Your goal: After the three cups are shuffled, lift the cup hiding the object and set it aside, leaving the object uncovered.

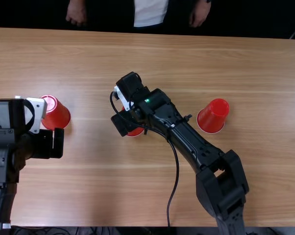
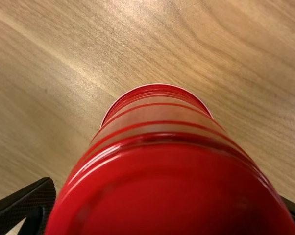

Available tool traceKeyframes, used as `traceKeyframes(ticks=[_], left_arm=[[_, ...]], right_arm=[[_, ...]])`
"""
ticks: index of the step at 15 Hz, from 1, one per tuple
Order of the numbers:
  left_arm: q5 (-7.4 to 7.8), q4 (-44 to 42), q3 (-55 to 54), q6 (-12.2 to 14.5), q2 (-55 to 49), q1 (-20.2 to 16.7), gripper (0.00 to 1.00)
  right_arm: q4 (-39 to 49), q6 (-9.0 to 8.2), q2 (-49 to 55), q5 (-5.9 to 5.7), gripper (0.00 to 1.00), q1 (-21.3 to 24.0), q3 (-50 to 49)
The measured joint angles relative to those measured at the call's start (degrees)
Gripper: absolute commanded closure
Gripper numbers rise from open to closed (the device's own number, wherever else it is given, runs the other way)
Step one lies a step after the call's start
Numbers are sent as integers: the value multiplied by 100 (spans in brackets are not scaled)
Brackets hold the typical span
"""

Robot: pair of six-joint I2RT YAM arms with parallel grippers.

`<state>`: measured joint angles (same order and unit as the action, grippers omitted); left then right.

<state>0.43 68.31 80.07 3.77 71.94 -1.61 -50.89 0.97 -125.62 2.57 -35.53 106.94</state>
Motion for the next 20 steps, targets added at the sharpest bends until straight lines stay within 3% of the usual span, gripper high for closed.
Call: traceKeyframes(ticks=[2,5,12,16,20], left_arm=[[-2,-11,-33,0,57,0,0],[0,-11,-33,2,59,0,0],[0,-9,-33,2,59,0,0],[0,-9,-33,-2,59,0,0],[0,-4,-33,0,59,0,0]], right_arm=[[0,0,0,-2,79,0,0],[0,0,0,-2,99,0,0],[-20,-13,170,0,100,4,-2],[0,-44,1333,26,99,127,-177],[13,-66,2402,17,99,693,-1003]])
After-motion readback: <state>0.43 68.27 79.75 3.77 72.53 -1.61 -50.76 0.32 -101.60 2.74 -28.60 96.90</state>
